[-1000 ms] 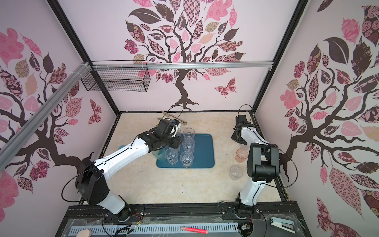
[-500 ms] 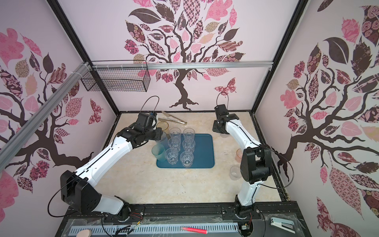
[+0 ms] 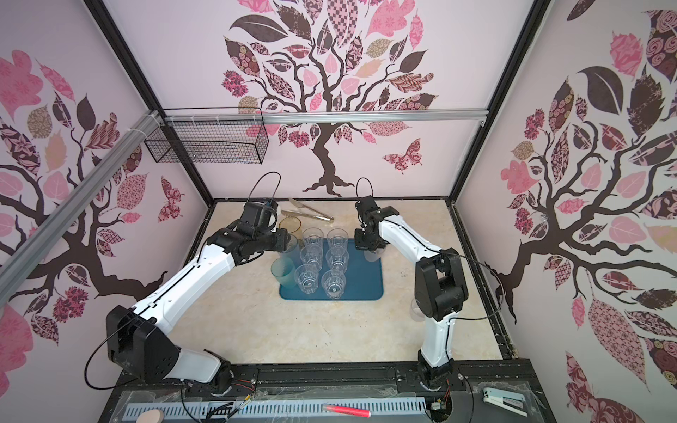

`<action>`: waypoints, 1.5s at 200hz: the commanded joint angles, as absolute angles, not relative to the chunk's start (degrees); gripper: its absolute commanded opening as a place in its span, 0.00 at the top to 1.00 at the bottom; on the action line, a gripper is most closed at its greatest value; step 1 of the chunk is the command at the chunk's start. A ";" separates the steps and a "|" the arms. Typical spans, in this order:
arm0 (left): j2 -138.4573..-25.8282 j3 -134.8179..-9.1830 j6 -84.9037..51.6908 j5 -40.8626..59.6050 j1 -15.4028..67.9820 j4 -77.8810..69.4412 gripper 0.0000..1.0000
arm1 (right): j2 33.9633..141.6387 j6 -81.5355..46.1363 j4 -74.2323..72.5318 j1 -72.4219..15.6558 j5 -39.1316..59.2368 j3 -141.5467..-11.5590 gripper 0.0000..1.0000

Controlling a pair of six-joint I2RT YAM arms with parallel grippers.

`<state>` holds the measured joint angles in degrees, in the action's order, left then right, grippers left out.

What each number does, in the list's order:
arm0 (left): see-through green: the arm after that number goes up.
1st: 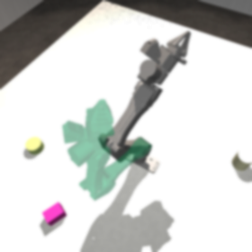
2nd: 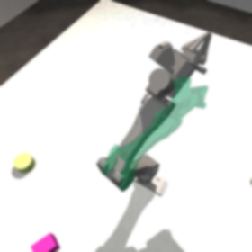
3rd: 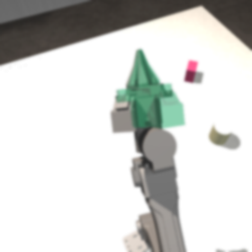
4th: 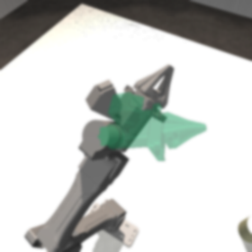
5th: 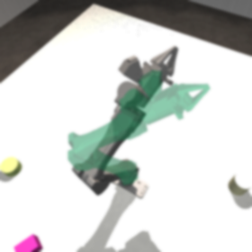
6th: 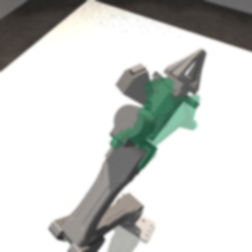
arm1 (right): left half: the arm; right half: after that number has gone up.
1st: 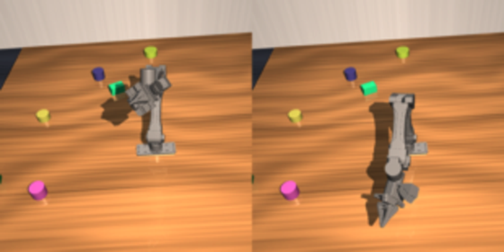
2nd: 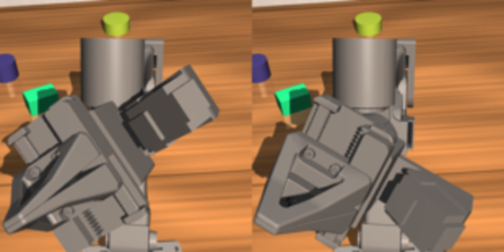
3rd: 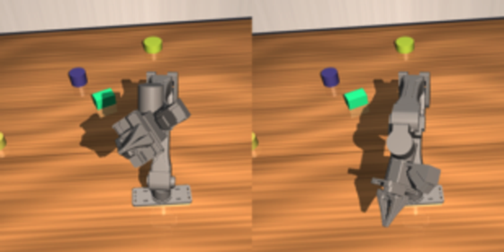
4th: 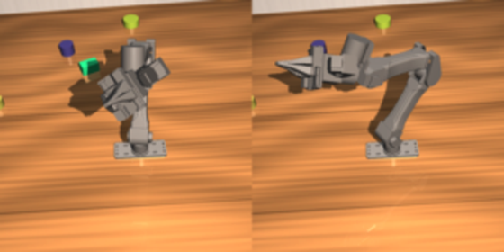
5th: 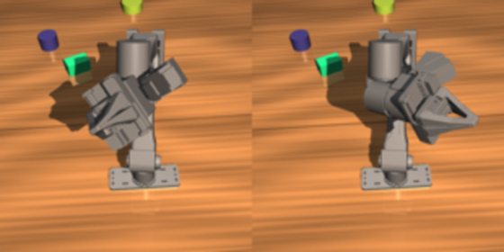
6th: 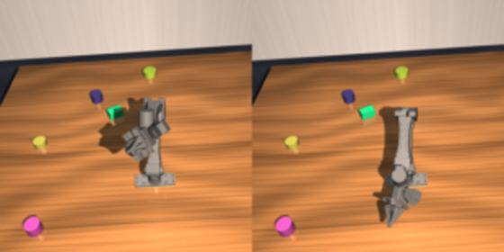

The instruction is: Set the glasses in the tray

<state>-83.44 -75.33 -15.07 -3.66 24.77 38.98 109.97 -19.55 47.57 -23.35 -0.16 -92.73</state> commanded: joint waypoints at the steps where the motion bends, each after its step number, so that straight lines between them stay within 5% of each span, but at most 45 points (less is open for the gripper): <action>1: -82.92 -73.23 -16.14 -2.74 24.89 37.46 0.53 | 114.32 -19.31 47.80 -23.95 -0.78 -96.52 1.00; 110: -83.41 -71.89 -16.76 -1.67 25.13 35.34 0.53 | 127.55 -19.59 48.86 -25.66 -1.97 -109.31 0.99; 173: -83.23 -71.01 -17.31 -1.58 25.40 34.55 0.53 | 125.81 -19.74 50.51 -25.72 -2.59 -109.73 0.73; 300: -82.79 -71.45 -16.28 -2.45 25.64 33.44 0.53 | 112.27 -21.54 52.57 -25.73 0.44 -107.52 0.47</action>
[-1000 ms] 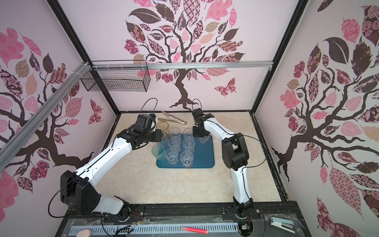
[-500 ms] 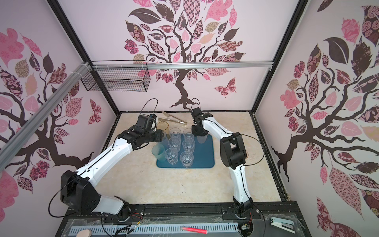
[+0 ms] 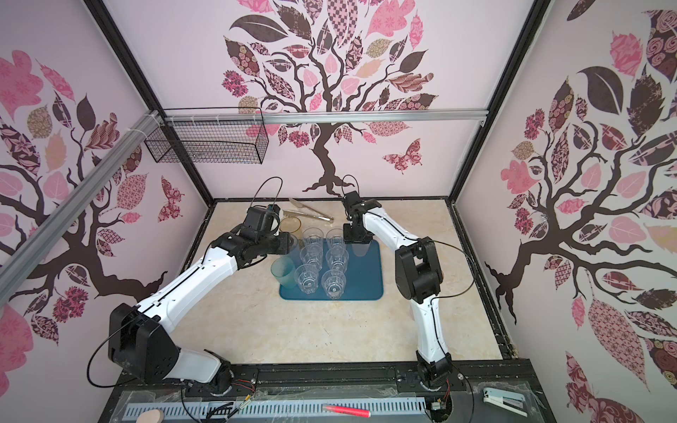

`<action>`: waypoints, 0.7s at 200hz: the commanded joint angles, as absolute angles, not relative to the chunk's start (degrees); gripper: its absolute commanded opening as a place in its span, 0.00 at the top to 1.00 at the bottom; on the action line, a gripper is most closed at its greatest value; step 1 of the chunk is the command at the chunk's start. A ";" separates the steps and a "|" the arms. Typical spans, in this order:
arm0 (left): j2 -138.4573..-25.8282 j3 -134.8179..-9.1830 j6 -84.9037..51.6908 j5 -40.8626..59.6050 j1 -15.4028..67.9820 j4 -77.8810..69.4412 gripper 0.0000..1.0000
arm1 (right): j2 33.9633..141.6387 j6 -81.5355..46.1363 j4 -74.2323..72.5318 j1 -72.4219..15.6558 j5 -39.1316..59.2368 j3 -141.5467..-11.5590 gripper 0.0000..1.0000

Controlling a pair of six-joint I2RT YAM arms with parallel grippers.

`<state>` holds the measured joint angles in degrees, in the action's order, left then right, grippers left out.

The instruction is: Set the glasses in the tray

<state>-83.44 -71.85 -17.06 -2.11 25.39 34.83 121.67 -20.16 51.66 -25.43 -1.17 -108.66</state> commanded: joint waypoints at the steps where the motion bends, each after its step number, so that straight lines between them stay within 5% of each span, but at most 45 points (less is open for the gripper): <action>1: -82.71 -71.50 -16.27 -2.50 25.65 33.38 0.53 | 112.04 -21.62 52.48 -25.74 0.48 -107.20 0.47; 51: -82.63 -72.40 -15.15 -0.63 28.09 30.23 0.52 | 99.04 -23.14 49.18 -23.68 -1.20 -94.29 0.42; 94: -84.48 -72.25 -13.71 0.98 35.60 24.98 0.50 | 83.11 -25.05 42.74 -13.71 -5.11 -74.60 0.37; 140: -86.70 -69.58 -9.06 4.18 43.68 18.00 0.46 | 77.14 -25.24 43.99 -3.66 -10.75 -67.68 0.23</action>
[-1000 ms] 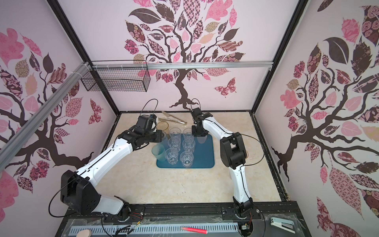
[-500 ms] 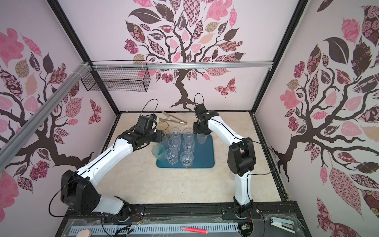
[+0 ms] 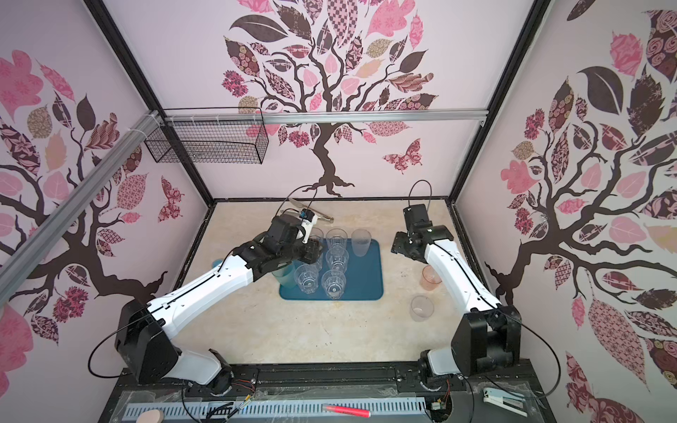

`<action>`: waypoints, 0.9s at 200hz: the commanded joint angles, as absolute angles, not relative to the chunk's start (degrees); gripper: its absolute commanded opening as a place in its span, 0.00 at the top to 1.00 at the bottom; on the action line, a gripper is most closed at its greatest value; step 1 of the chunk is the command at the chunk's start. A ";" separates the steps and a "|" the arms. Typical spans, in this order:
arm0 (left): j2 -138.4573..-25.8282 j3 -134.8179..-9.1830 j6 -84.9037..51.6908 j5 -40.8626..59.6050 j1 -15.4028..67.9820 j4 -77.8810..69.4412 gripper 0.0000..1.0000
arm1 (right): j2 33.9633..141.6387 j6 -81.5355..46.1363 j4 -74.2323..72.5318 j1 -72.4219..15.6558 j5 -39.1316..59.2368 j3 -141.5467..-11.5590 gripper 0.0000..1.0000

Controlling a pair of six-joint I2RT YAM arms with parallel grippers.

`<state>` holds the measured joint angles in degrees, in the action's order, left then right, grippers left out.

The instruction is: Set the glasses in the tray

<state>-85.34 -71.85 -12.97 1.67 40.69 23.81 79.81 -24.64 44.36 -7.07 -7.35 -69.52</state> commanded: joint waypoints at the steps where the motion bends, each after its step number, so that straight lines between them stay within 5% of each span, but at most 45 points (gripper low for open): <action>1: -86.73 -69.46 -8.97 4.24 43.77 17.88 0.46 | 77.16 -25.28 43.88 -3.28 -10.38 -67.59 0.23; 34: -87.91 -66.31 -3.23 4.53 48.09 14.60 0.45 | 77.10 -27.77 40.29 5.89 -2.57 -62.25 0.23; 117: -91.03 -66.77 -2.73 4.40 49.04 15.61 0.47 | 79.72 -30.05 40.30 5.89 -1.37 -58.82 0.26; 180: -91.69 -67.49 -3.42 2.73 48.96 15.03 0.48 | 71.72 -29.85 47.30 5.19 -2.21 -56.04 0.26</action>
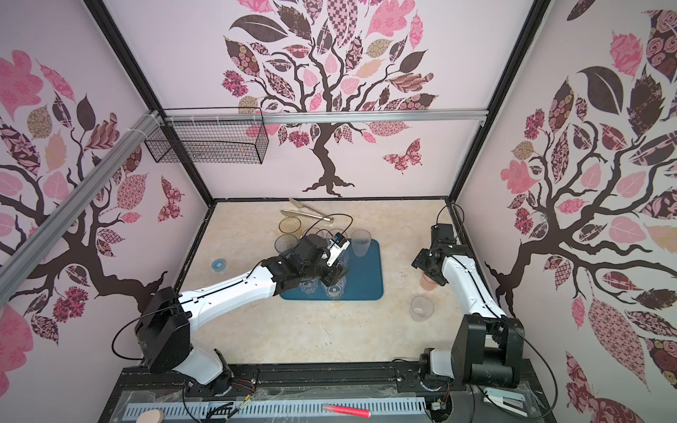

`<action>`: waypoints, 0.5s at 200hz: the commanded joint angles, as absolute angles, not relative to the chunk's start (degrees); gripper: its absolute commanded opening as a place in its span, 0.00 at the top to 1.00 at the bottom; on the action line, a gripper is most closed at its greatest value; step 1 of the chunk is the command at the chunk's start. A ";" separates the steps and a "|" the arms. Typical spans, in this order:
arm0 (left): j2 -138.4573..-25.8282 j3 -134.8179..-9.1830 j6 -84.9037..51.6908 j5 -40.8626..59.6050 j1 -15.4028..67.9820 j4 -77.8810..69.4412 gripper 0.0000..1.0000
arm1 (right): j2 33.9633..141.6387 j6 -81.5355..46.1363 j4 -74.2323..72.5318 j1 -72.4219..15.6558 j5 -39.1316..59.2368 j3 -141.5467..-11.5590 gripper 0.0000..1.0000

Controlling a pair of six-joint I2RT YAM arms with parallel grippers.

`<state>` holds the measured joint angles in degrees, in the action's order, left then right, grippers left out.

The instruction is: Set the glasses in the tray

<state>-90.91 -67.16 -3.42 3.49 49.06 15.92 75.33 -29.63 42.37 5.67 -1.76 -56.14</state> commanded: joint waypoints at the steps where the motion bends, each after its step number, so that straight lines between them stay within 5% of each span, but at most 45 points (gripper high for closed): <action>1: -91.72 -67.49 -3.43 2.73 48.96 15.03 0.48 | 71.72 -29.74 47.43 5.14 -2.25 -56.10 0.26; 100: -91.12 -65.98 -3.12 1.41 48.95 15.42 0.48 | 81.42 -26.67 40.38 4.48 -3.59 -59.31 0.32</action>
<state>-91.37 -67.16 -3.51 2.55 49.06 15.92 78.52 -27.66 42.28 5.23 -3.18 -58.11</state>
